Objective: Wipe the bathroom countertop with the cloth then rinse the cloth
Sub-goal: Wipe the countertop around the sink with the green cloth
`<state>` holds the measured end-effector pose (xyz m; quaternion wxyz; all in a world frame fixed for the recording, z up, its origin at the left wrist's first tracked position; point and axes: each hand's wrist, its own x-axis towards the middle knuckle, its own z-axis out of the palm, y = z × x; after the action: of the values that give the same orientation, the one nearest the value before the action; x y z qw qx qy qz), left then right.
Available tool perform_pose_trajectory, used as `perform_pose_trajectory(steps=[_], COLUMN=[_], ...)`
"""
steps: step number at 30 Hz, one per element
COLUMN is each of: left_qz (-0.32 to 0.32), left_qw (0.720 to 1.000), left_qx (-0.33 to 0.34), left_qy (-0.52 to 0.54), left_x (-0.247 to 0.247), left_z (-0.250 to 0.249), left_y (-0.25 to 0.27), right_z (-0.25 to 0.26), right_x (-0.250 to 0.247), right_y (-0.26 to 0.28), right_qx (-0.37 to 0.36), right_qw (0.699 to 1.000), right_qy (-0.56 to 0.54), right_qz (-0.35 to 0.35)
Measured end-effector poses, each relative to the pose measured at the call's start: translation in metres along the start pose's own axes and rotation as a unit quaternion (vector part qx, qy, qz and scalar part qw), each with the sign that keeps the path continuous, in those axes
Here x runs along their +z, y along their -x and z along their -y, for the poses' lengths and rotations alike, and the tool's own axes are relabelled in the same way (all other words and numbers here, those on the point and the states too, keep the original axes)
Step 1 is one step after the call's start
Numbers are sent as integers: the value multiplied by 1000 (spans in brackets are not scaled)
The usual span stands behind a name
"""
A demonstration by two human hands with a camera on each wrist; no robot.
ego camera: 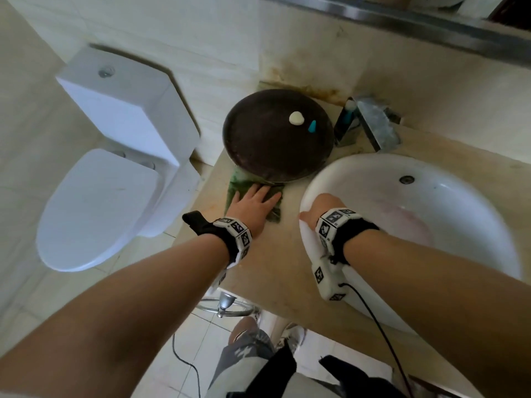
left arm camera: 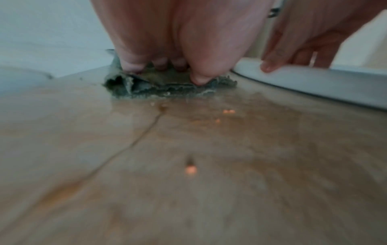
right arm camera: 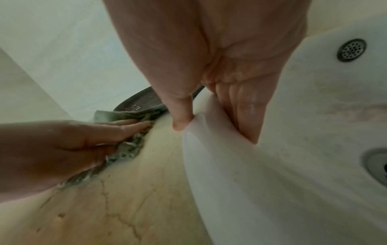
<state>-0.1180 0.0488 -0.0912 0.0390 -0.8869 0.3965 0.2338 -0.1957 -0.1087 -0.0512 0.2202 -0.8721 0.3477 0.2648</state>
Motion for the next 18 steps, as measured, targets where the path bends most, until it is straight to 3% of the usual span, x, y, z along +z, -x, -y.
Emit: perform_pose_trajectory(steps=[6,10,15,18], left_qz=[24,35,75,90], left_qw=[996,995,996,993], left_qx=[-82,-86,44,73], left_qy=[8,19,-7,8], left_x=[11,10,23,23], left_z=[59,49,-32,-47], left_y=[33,37,39,40], right_z=[3,1,-3,1], right_x=[4,8,12,8], right_y=[2,-2,-6,-6], right_qx=[22,3,5,7], right_qw=[1000,1000,1000,1000], right_qy=[-11,-24,-25,1], right_qz=[5,-8,-17,-4])
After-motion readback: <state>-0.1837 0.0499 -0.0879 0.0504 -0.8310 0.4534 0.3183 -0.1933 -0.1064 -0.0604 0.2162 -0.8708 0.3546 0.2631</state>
